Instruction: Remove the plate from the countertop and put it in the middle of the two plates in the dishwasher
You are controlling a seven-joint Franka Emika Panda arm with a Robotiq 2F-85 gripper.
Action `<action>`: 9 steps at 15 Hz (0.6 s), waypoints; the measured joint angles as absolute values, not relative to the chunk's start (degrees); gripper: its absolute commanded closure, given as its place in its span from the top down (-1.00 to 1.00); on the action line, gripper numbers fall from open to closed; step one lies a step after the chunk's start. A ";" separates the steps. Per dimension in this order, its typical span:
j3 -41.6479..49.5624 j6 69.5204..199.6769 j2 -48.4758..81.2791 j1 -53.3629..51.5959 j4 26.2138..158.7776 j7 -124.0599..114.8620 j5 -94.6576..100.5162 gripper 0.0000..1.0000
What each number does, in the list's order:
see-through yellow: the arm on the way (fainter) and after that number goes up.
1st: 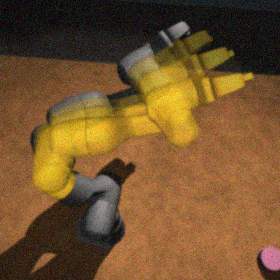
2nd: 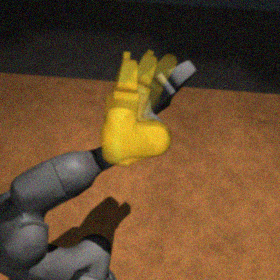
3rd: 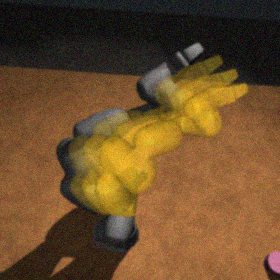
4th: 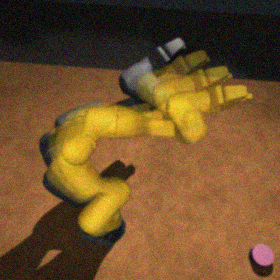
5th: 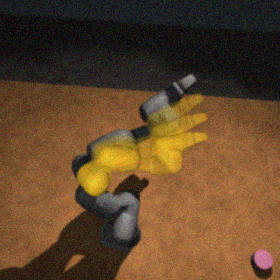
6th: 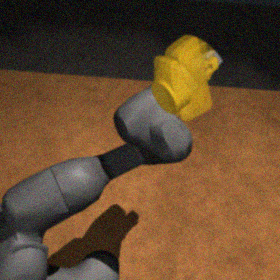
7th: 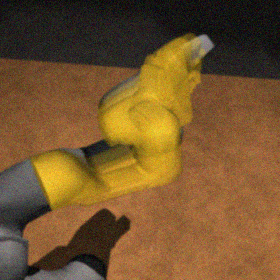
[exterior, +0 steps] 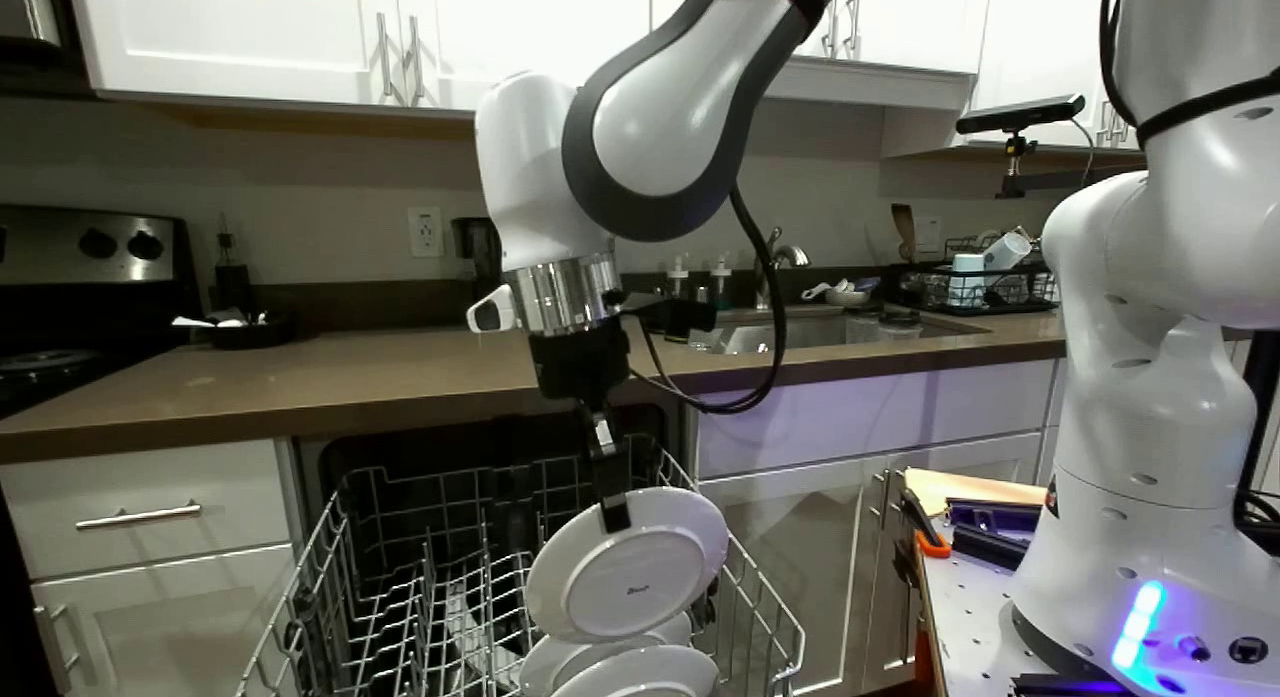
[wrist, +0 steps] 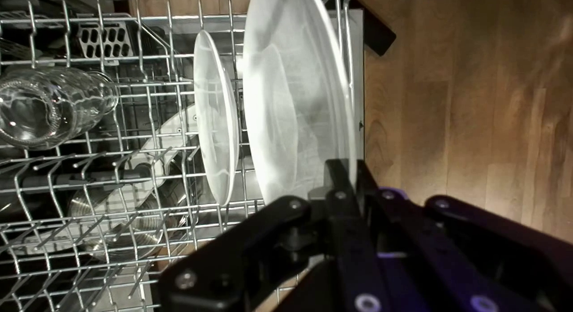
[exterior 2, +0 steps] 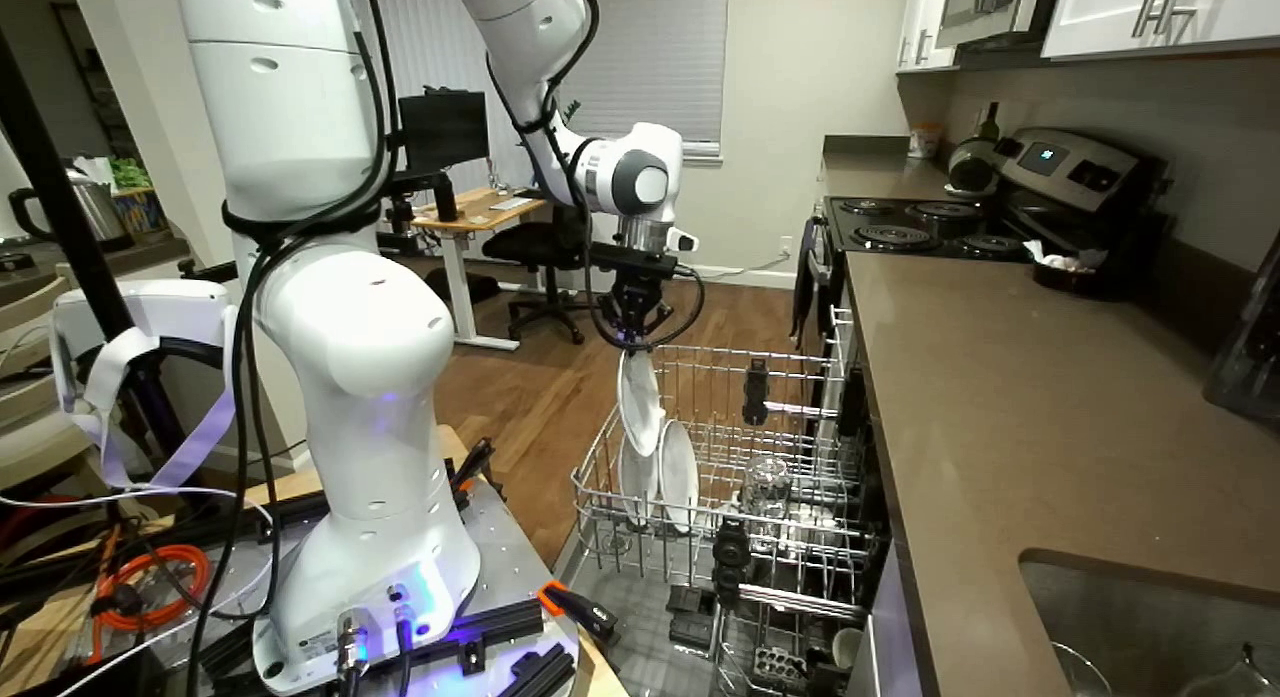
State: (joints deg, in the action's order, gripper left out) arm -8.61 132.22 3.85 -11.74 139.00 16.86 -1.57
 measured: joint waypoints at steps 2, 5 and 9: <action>-8.61 133.22 5.22 -11.20 138.82 17.81 -1.80 -0.91; -8.61 134.44 7.26 -10.22 138.70 19.03 -2.36 -0.91; -8.65 136.40 10.42 -8.76 138.54 21.04 -3.92 -0.92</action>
